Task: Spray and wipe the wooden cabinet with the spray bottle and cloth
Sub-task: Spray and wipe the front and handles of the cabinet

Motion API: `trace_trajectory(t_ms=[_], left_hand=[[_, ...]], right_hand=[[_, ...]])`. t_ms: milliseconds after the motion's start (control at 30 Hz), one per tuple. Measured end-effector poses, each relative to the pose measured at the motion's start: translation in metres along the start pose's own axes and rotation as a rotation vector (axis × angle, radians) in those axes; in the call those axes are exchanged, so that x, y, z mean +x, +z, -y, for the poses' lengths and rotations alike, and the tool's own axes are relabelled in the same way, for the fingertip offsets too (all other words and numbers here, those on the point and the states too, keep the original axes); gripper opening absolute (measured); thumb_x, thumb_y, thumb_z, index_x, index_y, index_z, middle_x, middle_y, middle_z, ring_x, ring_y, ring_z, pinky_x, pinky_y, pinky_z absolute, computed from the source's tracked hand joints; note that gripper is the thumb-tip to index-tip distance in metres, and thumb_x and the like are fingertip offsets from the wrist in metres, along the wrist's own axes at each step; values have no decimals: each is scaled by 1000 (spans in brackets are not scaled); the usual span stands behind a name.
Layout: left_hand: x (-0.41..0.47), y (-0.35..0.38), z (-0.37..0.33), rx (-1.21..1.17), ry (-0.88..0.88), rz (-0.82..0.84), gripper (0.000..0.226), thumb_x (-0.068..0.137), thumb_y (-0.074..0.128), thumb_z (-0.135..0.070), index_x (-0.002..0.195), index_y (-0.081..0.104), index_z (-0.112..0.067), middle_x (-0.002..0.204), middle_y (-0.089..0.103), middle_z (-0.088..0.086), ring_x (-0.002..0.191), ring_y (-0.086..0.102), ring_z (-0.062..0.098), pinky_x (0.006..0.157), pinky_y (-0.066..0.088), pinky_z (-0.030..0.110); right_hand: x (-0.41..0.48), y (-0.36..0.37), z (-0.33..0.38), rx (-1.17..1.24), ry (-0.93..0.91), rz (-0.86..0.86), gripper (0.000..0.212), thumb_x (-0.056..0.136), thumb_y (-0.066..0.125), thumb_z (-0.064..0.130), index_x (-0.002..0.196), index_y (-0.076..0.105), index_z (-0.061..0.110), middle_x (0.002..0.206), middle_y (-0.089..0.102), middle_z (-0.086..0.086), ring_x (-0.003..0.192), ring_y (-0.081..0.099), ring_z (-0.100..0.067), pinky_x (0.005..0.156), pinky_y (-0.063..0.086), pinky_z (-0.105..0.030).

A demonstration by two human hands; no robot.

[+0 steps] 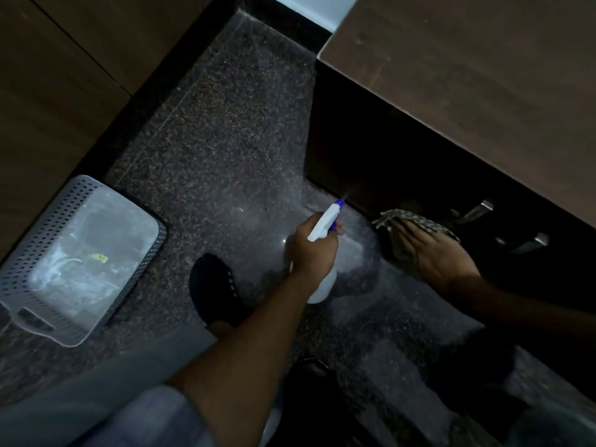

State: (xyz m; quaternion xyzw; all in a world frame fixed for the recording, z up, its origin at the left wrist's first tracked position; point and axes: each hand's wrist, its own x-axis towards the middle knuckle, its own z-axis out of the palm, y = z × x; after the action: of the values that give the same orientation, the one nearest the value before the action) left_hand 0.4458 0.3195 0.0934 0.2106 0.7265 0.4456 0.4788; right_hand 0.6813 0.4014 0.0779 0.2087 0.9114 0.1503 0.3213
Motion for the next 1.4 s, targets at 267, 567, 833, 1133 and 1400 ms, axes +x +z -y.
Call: trace_trajectory(t_ms=[267,567,833,1133,1400], left_hand=[[-16,16,-9,-73,-76,-25,55,89,53,7,95,63,-47,81,60,-16,79,61,17,71,50,33],[-1,20,24,4,-45,-195,37,88,63,1,98,71,-34,87,72,11,85,70,33,82,61,48],[13,8,35,-3,-66,-150,23,90,64,5,109,72,-4,87,65,19,79,63,35,78,55,45],[-5,31,26,82,-6,-80,21,89,62,7,106,71,-1,88,69,19,86,68,38,84,59,54],[-12,27,5,87,-5,58,28,90,54,11,110,71,1,78,62,11,66,54,22,66,44,30]], right_hand=[[49,-53,-5,110,116,-236,65,105,27,21,159,-5,1,169,-4,-10,157,5,-23,125,11,-39],[115,-54,8,76,92,-269,65,102,23,12,159,-5,-2,168,-7,-15,157,3,-25,127,0,-39],[105,-19,19,45,56,-31,77,103,35,25,157,-13,0,168,-12,-14,157,-4,-26,125,-11,-39],[147,-20,22,82,-79,25,60,108,25,11,158,-6,-3,168,-6,-15,157,0,-26,127,2,-36],[-14,24,-8,72,9,74,67,92,6,-1,157,-8,-5,167,-8,-18,156,2,-29,127,7,-41]])
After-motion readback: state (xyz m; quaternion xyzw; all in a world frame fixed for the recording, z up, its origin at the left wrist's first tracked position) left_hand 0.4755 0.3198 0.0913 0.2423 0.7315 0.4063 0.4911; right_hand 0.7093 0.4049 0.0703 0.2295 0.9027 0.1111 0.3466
